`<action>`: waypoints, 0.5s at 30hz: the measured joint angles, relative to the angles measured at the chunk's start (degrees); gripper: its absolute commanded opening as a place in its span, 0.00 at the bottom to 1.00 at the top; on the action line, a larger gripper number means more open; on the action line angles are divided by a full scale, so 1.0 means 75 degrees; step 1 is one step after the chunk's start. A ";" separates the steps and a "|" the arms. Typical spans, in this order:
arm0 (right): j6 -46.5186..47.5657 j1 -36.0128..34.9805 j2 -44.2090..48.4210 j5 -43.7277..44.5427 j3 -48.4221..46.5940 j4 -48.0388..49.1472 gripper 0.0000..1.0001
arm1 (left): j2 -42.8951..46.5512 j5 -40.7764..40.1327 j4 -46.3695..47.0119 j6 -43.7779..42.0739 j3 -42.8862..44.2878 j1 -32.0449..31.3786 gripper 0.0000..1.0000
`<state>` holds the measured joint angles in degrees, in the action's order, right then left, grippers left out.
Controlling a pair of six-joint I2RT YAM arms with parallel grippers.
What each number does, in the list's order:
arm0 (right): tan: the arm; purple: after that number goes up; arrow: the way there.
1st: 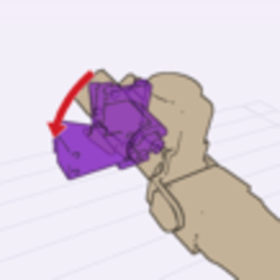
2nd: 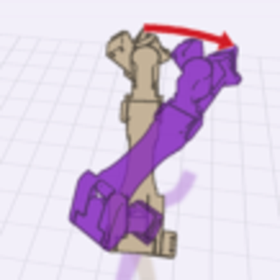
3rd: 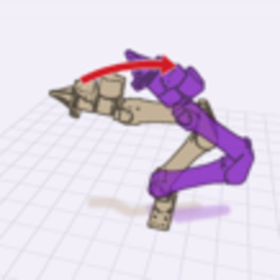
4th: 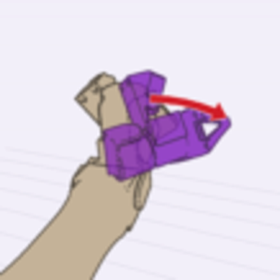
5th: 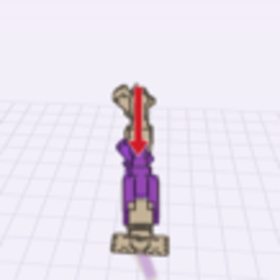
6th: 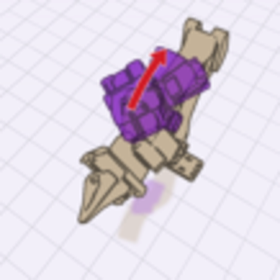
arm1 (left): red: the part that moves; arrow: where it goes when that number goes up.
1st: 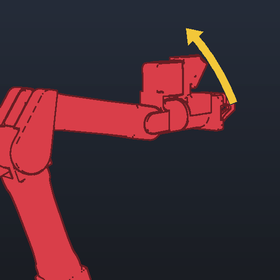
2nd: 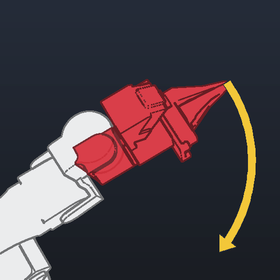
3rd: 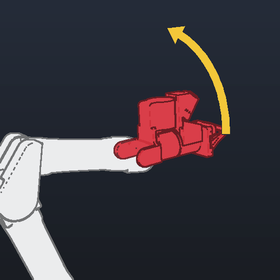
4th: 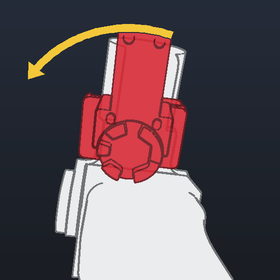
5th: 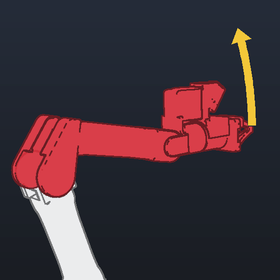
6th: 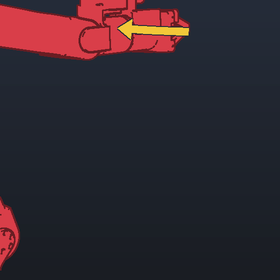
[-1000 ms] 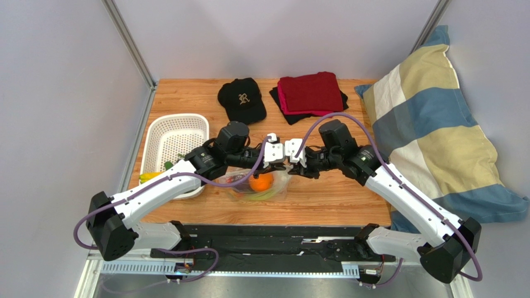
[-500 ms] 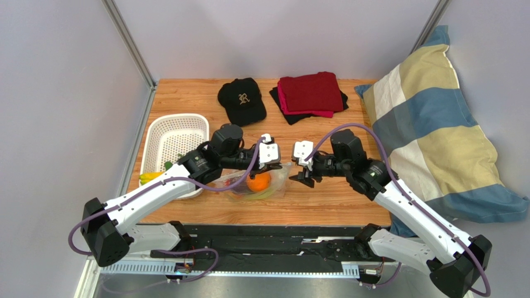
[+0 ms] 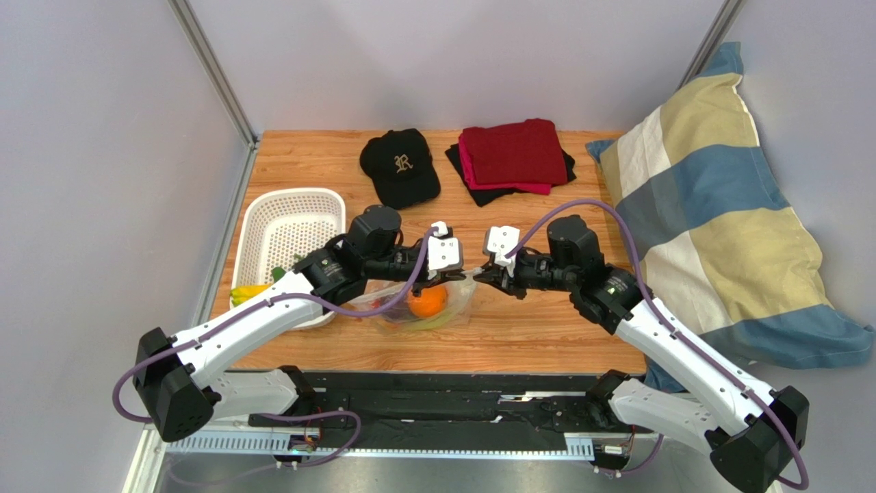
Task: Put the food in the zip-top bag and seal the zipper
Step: Zip the zipper food storage bag at the center of the board.
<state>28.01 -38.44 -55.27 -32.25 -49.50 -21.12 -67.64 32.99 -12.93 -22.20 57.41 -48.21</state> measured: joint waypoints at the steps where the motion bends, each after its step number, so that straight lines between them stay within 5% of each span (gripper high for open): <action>1: -0.0023 0.0000 0.0000 -0.0015 0.0000 0.0009 0.08 | 0.0000 -0.0003 0.0000 0.0000 0.0000 0.0000 0.00; 5: -0.0017 0.0000 0.0000 -0.0044 0.0000 0.0003 0.00 | 0.0003 -0.0017 -0.0003 -0.0003 0.0000 0.0003 0.02; 7: -0.0012 0.0000 0.0000 -0.0052 0.0000 0.0003 0.00 | 0.0003 -0.0044 0.0000 0.0015 0.0000 0.0003 0.18; 15: 0.0073 0.0000 0.0012 -0.0169 0.0009 0.0000 0.00 | -0.0262 -0.0131 0.0006 0.0391 0.0574 -0.0006 0.44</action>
<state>28.56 -38.44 -55.18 -33.52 -49.43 -21.12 -69.60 32.01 -12.88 -19.27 61.71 -48.25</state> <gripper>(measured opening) 0.008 0.372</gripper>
